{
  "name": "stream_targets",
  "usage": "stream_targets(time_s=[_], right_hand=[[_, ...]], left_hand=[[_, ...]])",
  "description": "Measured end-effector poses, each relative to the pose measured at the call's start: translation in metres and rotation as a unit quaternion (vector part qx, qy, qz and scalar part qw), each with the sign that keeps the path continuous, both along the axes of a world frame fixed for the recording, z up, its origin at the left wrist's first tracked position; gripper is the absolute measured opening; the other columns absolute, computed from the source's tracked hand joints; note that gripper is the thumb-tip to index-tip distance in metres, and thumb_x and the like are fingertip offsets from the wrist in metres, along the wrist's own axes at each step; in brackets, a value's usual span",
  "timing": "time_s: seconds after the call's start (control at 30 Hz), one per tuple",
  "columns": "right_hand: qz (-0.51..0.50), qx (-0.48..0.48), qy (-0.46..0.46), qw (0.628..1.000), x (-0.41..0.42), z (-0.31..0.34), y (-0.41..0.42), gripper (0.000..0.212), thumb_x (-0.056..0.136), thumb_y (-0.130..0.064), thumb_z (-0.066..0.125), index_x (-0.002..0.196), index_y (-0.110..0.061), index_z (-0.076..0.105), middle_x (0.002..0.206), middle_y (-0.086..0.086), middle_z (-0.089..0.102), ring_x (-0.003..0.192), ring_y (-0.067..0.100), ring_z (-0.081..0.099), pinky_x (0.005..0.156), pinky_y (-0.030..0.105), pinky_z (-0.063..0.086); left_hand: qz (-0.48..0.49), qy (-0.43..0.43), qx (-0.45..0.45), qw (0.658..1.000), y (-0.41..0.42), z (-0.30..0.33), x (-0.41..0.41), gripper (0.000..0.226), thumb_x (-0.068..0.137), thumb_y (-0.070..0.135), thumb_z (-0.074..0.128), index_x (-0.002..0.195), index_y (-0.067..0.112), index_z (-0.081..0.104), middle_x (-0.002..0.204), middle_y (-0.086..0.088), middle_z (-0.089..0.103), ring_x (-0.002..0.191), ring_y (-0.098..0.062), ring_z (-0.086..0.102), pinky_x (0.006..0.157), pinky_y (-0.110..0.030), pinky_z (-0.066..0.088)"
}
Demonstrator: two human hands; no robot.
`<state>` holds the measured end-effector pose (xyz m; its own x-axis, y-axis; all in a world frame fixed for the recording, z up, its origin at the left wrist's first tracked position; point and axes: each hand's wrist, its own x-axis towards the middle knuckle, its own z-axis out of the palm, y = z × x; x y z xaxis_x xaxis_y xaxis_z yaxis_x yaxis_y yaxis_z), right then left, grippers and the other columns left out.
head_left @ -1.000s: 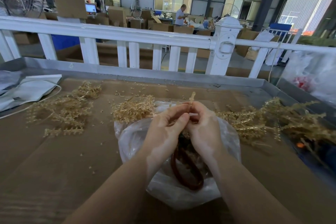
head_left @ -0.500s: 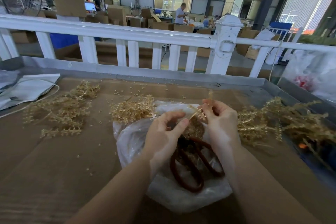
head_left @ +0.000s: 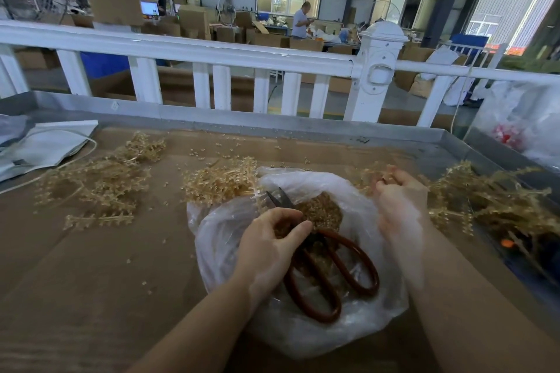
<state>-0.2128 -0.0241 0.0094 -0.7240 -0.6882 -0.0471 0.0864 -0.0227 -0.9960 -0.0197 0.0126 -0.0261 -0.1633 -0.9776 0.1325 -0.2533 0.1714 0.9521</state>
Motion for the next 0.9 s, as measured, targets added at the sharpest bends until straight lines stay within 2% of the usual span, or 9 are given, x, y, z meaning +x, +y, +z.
stream_targets(time_s=[0.13,0.23,0.33,0.43,0.57,0.73,0.77,0.83,0.9], right_hand=[[0.081,0.112,0.052,0.989,-0.002,0.0,0.002,0.062,0.094,0.007,0.044,0.15,-0.012,0.026,0.152,0.011,0.033,0.118,0.022,0.049,0.095,0.027,0.039],[0.08,0.196,0.163,0.964,0.0,0.002,0.0,0.05,0.096,-0.004,0.045,0.144,-0.002,0.034,0.142,0.021,0.043,0.113,0.03,0.052,0.097,0.038,0.044],[0.081,0.251,0.244,0.933,0.003,0.005,0.003,0.043,0.098,-0.007,0.041,0.141,-0.001,0.039,0.145,0.021,0.035,0.121,0.036,0.047,0.096,0.034,0.041],[0.113,0.242,0.293,0.918,0.005,0.005,0.008,0.056,0.095,0.003,0.038,0.148,-0.011,0.03,0.153,0.019,0.024,0.131,0.034,0.039,0.106,0.041,0.04],[0.111,0.213,0.397,0.886,0.013,0.005,0.017,0.065,0.088,0.013,0.034,0.145,-0.018,0.041,0.147,0.021,0.032,0.136,0.031,0.029,0.111,0.037,0.03],[0.067,0.2,0.515,0.831,0.025,-0.002,0.024,0.058,0.09,0.006,0.037,0.138,-0.024,0.05,0.135,0.015,0.035,0.121,0.031,0.031,0.101,0.037,0.03],[0.067,0.189,0.531,0.823,0.03,-0.004,0.025,0.058,0.091,0.005,0.038,0.138,-0.026,0.049,0.132,0.012,0.035,0.118,0.028,0.031,0.097,0.036,0.031],[0.09,0.17,0.555,0.809,0.038,-0.008,0.027,0.06,0.09,0.005,0.036,0.138,-0.028,0.048,0.129,0.008,0.037,0.116,0.024,0.031,0.094,0.035,0.033],[0.123,0.166,0.567,0.797,0.045,-0.011,0.027,0.062,0.088,0.008,0.034,0.137,-0.026,0.05,0.128,0.009,0.04,0.118,0.024,0.032,0.097,0.037,0.036]], left_hand=[[-0.005,-0.018,-0.003,1.0,-0.001,-0.001,0.0,0.027,0.082,0.041,0.068,0.106,0.027,0.068,0.097,0.012,0.067,0.095,-0.003,0.061,0.091,-0.033,0.051],[-0.016,-0.027,0.0,1.0,-0.002,-0.001,0.0,0.028,0.082,0.042,0.068,0.105,0.027,0.068,0.096,0.012,0.067,0.095,-0.005,0.061,0.091,-0.033,0.051],[-0.029,-0.027,0.006,0.999,-0.003,0.0,0.0,0.026,0.082,0.042,0.068,0.103,0.028,0.068,0.095,0.014,0.067,0.094,-0.003,0.062,0.09,-0.031,0.051],[-0.031,-0.026,0.007,0.999,-0.005,0.002,0.0,0.023,0.082,0.041,0.069,0.101,0.028,0.068,0.093,0.014,0.067,0.092,-0.001,0.061,0.089,-0.026,0.051],[0.0,-0.027,-0.031,0.999,-0.011,0.007,0.002,0.011,0.084,0.032,0.069,0.094,0.026,0.071,0.086,0.016,0.067,0.085,0.002,0.06,0.078,-0.014,0.047],[0.121,-0.006,-0.074,0.99,-0.025,0.017,0.013,0.009,0.089,0.021,0.065,0.087,0.017,0.073,0.072,0.014,0.065,0.069,0.0,0.058,0.061,-0.007,0.043],[0.153,-0.016,-0.089,0.984,-0.028,0.019,0.017,0.009,0.089,0.022,0.064,0.087,0.017,0.072,0.073,0.013,0.064,0.071,-0.002,0.058,0.064,-0.011,0.046],[0.205,-0.078,-0.115,0.969,-0.035,0.022,0.023,0.006,0.09,0.024,0.061,0.09,0.023,0.067,0.088,0.007,0.062,0.091,-0.013,0.055,0.083,-0.026,0.047],[0.228,-0.156,-0.109,0.955,-0.042,0.023,0.028,0.011,0.091,0.027,0.058,0.101,0.032,0.06,0.11,0.003,0.055,0.112,-0.018,0.042,0.101,-0.037,0.037]])
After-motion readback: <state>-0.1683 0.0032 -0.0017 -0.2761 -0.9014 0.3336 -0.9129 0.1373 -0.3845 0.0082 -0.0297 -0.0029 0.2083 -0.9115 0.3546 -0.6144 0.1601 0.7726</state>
